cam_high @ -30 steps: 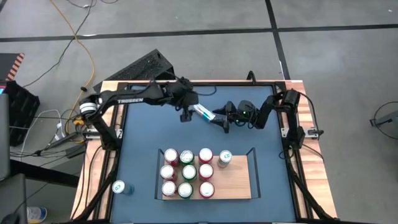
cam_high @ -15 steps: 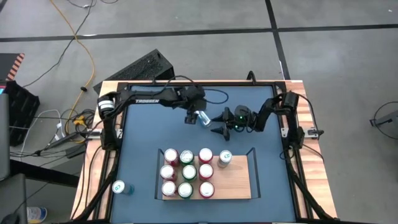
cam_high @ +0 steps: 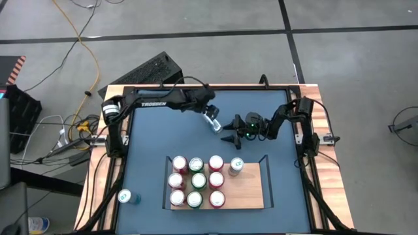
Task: Place canned beverage on shelf
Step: Put the top blue soda can on the shelf aligned with the other blue soda can
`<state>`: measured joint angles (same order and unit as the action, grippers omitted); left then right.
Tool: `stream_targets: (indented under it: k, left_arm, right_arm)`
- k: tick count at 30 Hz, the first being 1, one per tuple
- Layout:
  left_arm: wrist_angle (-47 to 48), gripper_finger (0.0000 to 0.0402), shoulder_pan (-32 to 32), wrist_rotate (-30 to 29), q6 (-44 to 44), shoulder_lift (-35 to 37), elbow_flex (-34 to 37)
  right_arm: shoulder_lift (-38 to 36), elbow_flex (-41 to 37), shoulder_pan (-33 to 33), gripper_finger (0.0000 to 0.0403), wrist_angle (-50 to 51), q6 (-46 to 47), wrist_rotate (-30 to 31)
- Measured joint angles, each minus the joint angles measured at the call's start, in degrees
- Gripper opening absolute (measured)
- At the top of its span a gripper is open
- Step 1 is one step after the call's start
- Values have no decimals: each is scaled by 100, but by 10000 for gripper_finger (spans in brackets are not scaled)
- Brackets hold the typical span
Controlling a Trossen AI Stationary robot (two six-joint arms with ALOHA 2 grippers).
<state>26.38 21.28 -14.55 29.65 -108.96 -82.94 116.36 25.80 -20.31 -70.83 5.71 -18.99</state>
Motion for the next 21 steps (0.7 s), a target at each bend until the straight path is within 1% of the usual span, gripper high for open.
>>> stream_targets:
  k: [2,4,6,10,14,16,19,21]
  left_arm:
    - [71,295,-14,-99,946,-2,15]
    - [-65,295,-44,-84,2044,-95,107]
    - [-285,295,-68,169,2825,-222,195]
    - [-284,295,-71,612,3204,-539,188]
    - [-209,295,-142,585,3809,-807,199]
    - [-456,295,-185,629,4008,-907,198]
    - [-896,295,-250,683,4026,-1025,195]
    - [-978,289,-260,730,4244,-1072,195]
  right_arm:
    - [0,0,-2,292,-44,105,-1]
    - [0,0,4,292,-79,188,-1]
    - [0,-2,9,292,-118,268,-3]
    - [0,-4,12,292,-183,407,-12]
    - [2,-4,82,292,-214,446,-32]
    - [2,-4,117,292,-212,443,-34]
    - [4,-4,194,292,-212,440,-34]
    - [4,-4,257,292,-203,440,-32]
